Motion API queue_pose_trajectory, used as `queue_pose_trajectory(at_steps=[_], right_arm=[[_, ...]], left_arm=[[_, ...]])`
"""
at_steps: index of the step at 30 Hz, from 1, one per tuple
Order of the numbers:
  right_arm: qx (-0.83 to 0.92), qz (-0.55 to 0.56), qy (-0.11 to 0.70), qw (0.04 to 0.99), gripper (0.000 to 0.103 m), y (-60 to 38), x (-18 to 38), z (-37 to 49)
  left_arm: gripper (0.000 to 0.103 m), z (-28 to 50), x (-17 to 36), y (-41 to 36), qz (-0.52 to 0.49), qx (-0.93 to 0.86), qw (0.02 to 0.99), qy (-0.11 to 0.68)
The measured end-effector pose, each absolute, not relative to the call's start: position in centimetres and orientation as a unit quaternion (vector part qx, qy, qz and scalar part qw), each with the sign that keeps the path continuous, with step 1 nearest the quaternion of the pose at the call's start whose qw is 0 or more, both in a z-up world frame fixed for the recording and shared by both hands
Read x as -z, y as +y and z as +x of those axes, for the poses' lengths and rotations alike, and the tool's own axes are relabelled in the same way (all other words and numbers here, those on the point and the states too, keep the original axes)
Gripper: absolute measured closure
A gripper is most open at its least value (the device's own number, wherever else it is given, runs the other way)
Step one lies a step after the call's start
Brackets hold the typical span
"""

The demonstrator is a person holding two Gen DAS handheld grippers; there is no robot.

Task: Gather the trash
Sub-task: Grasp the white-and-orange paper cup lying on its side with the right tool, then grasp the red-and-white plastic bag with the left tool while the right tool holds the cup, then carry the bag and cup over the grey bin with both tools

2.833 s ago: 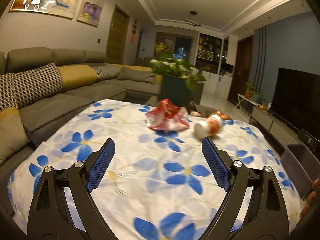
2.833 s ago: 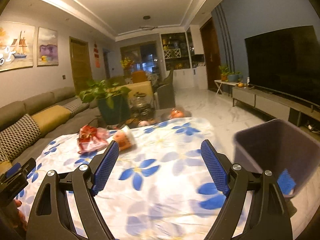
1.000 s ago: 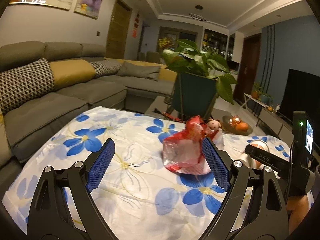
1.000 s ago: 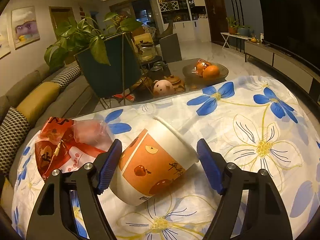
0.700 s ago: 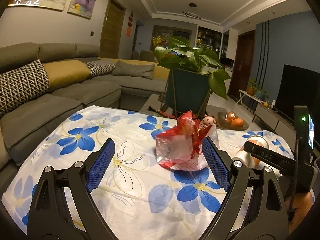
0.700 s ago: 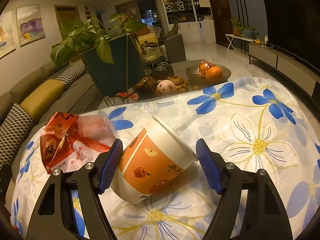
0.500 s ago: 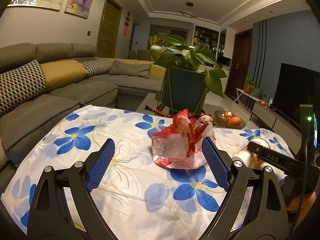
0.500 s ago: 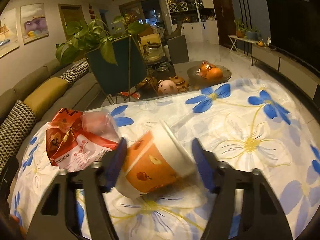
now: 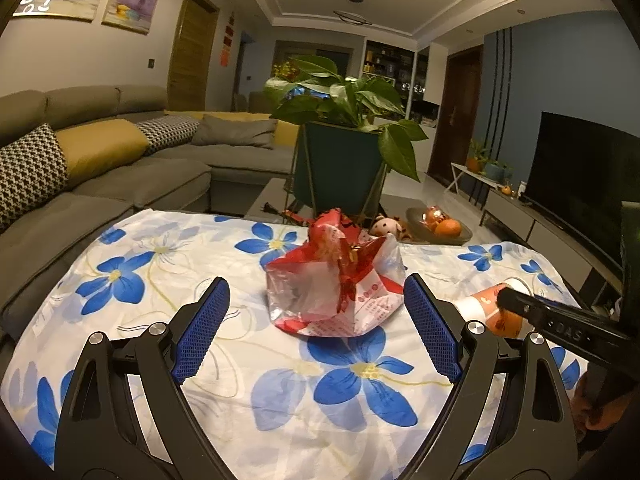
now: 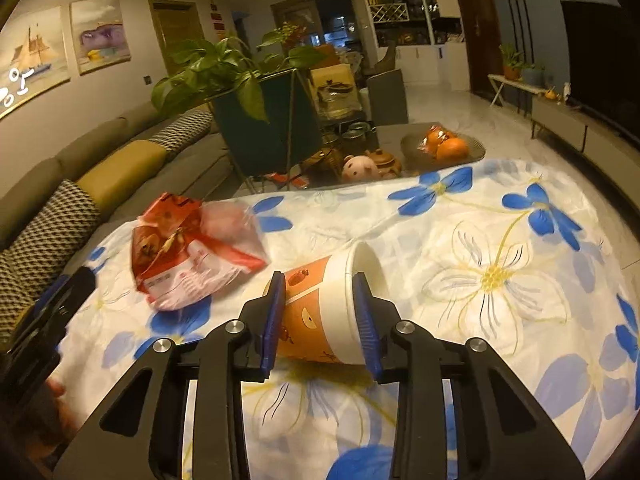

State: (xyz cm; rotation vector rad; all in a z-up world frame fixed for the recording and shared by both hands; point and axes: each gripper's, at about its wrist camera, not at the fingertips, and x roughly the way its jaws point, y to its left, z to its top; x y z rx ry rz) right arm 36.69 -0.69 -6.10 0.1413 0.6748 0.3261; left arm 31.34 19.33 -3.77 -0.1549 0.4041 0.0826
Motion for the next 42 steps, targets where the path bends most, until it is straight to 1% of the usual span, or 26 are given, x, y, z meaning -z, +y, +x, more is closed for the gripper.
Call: queue_pose_trajectory(at_steps=[4, 7, 9, 10, 12, 13, 14, 15, 19, 22, 24, 25, 27, 28, 29, 30, 33, 36, 42], right_arm=[[-0.18, 0.093, 0.341, 0.918, 0.068, -1.4, 6.5, 36.4], [-0.196, 0.107, 0.345, 0.912, 0.072, -1.6, 6.6, 36.3], [-0.205, 0.109, 0.345, 0.909, 0.078, -1.5, 6.6, 36.1], [-0.216, 0.108, 0.348, 0.906, 0.083, -1.3, 6.6, 36.0], [-0.229, 0.106, 0.348, 0.903, 0.089, -1.1, 6.5, 35.7], [-0.234, 0.104, 0.347, 0.902, 0.096, -0.9, 6.5, 35.6], [-0.236, 0.1, 0.346, 0.903, 0.099, -0.8, 6.5, 35.4], [-0.236, 0.097, 0.343, 0.904, 0.099, -0.7, 6.5, 35.2], [-0.234, 0.097, 0.335, 0.907, 0.099, -0.9, 6.4, 35.0], [-0.227, 0.095, 0.322, 0.914, 0.099, -1.3, 5.9, 34.7], [-0.217, 0.084, 0.307, 0.923, 0.099, -1.5, 5.4, 34.4], [-0.21, 0.077, 0.298, 0.928, 0.099, -1.5, 5.2, 34.2], [-0.198, 0.069, 0.284, 0.936, 0.099, -1.8, 4.8, 34.0], [-0.195, 0.069, 0.281, 0.937, 0.099, -1.9, 4.7, 34.0], [-0.193, 0.07, 0.279, 0.938, 0.099, -2.1, 4.7, 34.0], [-0.19, 0.069, 0.276, 0.94, 0.099, -2.2, 4.6, 34.0], [-0.187, 0.069, 0.275, 0.941, 0.099, -2.3, 4.7, 34.1], [-0.185, 0.066, 0.275, 0.941, 0.099, -2.0, 4.6, 34.0], [-0.188, 0.058, 0.27, 0.942, 0.099, -1.8, 3.8, 33.5]], left_arm=[[0.016, 31.6, 3.8, 19.1, -0.08, -0.033, 0.976, 0.201], [0.017, 31.6, 3.9, 18.9, -0.079, -0.027, 0.976, 0.199], [0.019, 31.7, 3.9, 18.8, -0.078, -0.023, 0.977, 0.198], [0.02, 31.8, 3.8, 18.8, -0.078, -0.021, 0.977, 0.198], [0.024, 32.0, 3.9, 18.8, -0.079, -0.019, 0.976, 0.201], [0.025, 32.1, 3.9, 18.8, -0.08, -0.017, 0.976, 0.202], [0.028, 32.3, 4.0, 18.9, -0.08, -0.017, 0.975, 0.205], [0.031, 32.4, 4.0, 18.9, -0.081, -0.015, 0.975, 0.208], [0.036, 33.3, 4.1, 18.7, -0.078, -0.01, 0.973, 0.215], [0.042, 34.5, 4.2, 18.5, -0.074, -0.01, 0.972, 0.225], [0.055, 35.7, 4.6, 18.4, -0.071, -0.009, 0.967, 0.244], [0.058, 36.3, 4.9, 18.3, -0.072, -0.004, 0.964, 0.257], [0.074, 37.3, 5.3, 18.3, -0.074, 0.0, 0.958, 0.275], [0.078, 37.9, 5.6, 18.3, -0.076, 0.003, 0.955, 0.286], [0.088, 38.2, 5.8, 18.3, -0.077, 0.006, 0.953, 0.292], [0.093, 38.5, 5.9, 18.3, -0.078, 0.008, 0.952, 0.297], [0.097, 38.7, 6.2, 18.1, -0.075, 0.013, 0.951, 0.301], [0.1, 38.0, 5.9, 17.6, -0.06, 0.015, 0.957, 0.285], [0.101, 36.2, 4.6, 16.8, -0.046, 0.002, 0.966, 0.253]])
